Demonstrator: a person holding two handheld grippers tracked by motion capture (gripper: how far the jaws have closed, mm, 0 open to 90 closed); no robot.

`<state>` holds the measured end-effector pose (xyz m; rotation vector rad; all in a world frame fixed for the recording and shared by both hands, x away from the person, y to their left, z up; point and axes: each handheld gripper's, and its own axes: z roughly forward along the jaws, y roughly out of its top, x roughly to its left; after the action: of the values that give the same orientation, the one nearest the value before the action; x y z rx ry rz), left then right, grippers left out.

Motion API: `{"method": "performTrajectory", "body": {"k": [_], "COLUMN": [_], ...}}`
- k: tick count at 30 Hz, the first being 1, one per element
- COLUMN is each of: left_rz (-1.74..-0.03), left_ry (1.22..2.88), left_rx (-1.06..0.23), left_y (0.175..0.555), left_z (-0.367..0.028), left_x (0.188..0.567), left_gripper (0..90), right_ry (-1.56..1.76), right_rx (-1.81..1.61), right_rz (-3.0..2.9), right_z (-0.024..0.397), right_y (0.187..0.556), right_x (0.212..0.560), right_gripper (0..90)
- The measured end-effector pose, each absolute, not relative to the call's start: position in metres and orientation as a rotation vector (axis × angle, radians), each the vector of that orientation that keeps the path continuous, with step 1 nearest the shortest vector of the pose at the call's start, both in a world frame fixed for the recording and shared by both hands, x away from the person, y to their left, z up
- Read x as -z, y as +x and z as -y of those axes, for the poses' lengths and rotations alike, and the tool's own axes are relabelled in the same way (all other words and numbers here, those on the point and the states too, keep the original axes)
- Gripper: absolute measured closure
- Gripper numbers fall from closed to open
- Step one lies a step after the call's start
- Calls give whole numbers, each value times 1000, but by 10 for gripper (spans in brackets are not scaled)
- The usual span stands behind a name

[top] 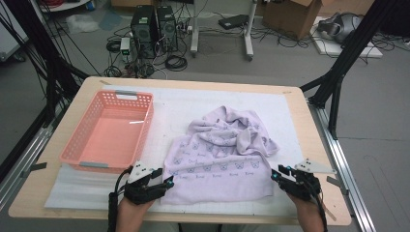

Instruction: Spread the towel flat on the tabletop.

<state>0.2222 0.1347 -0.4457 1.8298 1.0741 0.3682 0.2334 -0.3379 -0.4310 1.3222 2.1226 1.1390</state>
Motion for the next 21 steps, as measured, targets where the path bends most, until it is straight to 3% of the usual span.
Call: {"method": "performTrajectory", "body": {"k": [5,7,8,10,11,21], "left_rz": [-1106,-1096,-1096,-1097,-1104,-1068], "left_ry": [1854,1853,1857,1869,1859,1885], "left_rx": [-271,-294,-307,-308,-277,-222], "left_y": [210,203,200,195,194,161], "left_z": [-134,-132,-131,-132,-133,-145], "left_x": [455,457,458,459,459,451], "left_gripper": [503,522,572,803,868,877], "right_ry": [1365,1357,1360,1325,1320,1247], "right_rx": [-1155,-1096,-1083,-1070,-1064,-1062], "right_rz": [-2222,-2225,-2229,-2267,-2272,-2319], "right_z": [337,333,332,334,334,354], "right_y": [216,213,211,208,205,154], "right_x": [445,448,447,446,446,435], "right_gripper": [594,623,679,849,861,875]}}
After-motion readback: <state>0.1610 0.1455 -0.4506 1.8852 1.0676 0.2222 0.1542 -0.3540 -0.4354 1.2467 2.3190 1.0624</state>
